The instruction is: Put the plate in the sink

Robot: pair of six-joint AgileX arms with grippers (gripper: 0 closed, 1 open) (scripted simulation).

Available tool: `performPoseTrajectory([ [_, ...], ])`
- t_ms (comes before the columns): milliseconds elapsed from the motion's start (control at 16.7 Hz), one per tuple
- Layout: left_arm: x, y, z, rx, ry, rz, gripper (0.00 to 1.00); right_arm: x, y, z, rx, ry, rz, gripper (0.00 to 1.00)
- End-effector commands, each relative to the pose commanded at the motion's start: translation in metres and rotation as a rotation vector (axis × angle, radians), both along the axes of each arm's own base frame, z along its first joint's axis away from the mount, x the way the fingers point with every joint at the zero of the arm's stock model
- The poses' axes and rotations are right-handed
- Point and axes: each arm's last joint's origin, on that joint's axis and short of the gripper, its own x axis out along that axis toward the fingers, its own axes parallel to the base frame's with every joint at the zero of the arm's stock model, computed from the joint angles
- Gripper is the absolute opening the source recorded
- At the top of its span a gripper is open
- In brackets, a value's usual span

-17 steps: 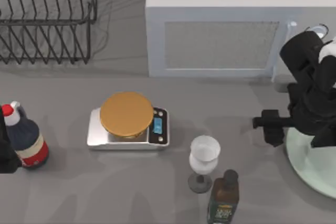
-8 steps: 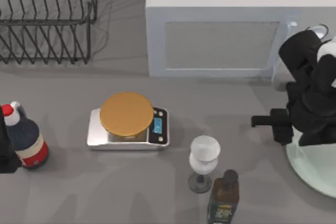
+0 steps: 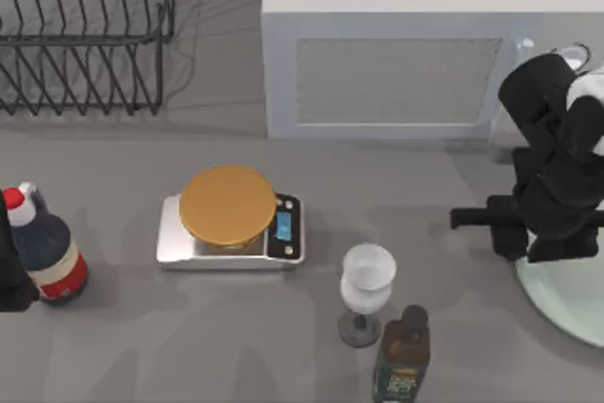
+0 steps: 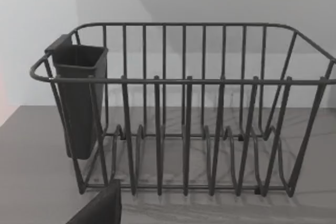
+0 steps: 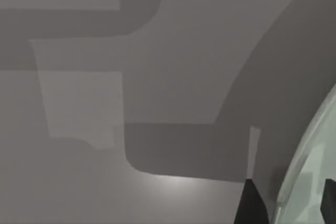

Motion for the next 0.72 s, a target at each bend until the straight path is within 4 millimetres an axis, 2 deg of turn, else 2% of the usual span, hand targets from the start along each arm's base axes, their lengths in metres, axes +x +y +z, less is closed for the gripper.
performPoseTrajectory([
  [180,0.000,0.000,0.000,0.000,0.000,0.000,1.00,0.006,0.003,0.004,-0.027,0.062,0.036,0.00],
  [360,0.000,0.000,0.000,0.000,0.000,0.000,1.00,0.019,0.011,0.025,-0.053,0.138,0.079,0.00],
  [480,0.000,0.000,0.000,0.000,0.000,0.000,1.00,0.028,0.017,0.058,-0.064,0.176,0.095,0.00],
  [720,0.000,0.000,0.000,0.000,0.000,0.000,1.00,0.034,0.017,0.154,-0.045,0.131,0.069,0.00],
])
